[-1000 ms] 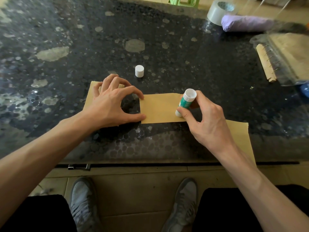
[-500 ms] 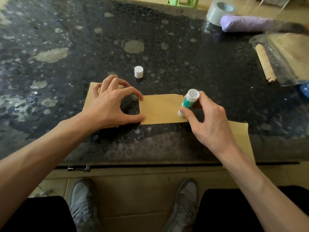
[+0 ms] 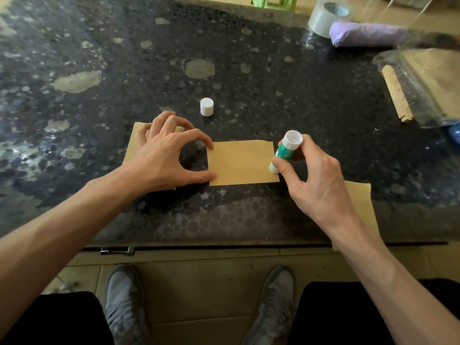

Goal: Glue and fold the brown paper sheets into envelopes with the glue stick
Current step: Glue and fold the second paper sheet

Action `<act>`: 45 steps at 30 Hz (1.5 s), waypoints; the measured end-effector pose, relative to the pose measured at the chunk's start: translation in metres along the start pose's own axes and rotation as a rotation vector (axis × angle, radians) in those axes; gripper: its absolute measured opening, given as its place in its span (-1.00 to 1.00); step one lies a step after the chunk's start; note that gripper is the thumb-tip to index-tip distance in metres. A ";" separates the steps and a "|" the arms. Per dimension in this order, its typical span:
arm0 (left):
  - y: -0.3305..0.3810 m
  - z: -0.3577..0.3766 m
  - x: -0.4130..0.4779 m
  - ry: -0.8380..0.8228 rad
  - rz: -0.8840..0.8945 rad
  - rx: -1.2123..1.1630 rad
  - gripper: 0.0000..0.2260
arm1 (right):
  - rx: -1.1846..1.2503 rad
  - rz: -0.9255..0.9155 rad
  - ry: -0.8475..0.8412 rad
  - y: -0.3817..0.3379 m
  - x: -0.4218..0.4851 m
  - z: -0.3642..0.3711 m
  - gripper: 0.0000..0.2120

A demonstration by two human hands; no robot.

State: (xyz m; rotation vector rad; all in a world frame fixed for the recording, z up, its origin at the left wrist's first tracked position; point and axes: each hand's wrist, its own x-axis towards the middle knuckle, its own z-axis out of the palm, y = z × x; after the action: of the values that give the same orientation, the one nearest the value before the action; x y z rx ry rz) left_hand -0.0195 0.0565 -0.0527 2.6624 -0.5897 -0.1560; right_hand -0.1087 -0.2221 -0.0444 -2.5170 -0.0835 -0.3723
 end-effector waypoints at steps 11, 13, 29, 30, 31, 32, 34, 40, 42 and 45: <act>0.000 -0.001 0.000 -0.001 0.001 -0.013 -0.43 | 0.340 0.162 0.208 0.004 0.015 -0.004 -0.73; 0.000 0.000 0.000 0.001 0.004 -0.007 -0.42 | 0.393 0.162 0.213 0.003 0.019 -0.003 -0.73; -0.001 0.003 0.000 0.032 0.000 0.002 -0.44 | 0.333 -0.050 -0.155 -0.050 0.032 0.041 -0.68; 0.000 0.003 0.000 0.033 -0.003 0.008 -0.44 | 0.324 -0.045 -0.150 -0.050 0.033 0.042 -0.68; 0.000 0.003 0.000 0.032 -0.005 0.014 -0.44 | 0.314 -0.041 -0.142 -0.050 0.033 0.043 -0.68; 0.001 0.002 0.000 0.028 -0.007 0.020 -0.43 | 0.303 -0.037 -0.134 -0.049 0.033 0.044 -0.67; 0.001 0.002 0.000 0.021 -0.011 0.019 -0.44 | 0.286 -0.032 -0.122 -0.049 0.033 0.046 -0.67; 0.002 0.001 -0.001 0.019 -0.013 0.003 -0.43 | 0.239 -0.019 -0.099 -0.053 0.037 0.049 -0.68; 0.002 0.001 0.000 0.021 -0.013 0.000 -0.42 | 0.207 -0.025 -0.094 -0.056 0.039 0.049 -0.68; 0.001 0.001 -0.001 0.027 -0.009 -0.014 -0.43 | 0.152 -0.038 -0.076 -0.058 0.041 0.047 -0.69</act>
State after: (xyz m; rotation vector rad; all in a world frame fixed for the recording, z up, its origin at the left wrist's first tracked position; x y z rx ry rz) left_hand -0.0208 0.0554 -0.0528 2.6497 -0.5658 -0.1265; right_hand -0.0660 -0.1486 -0.0377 -2.3812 -0.1831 -0.2744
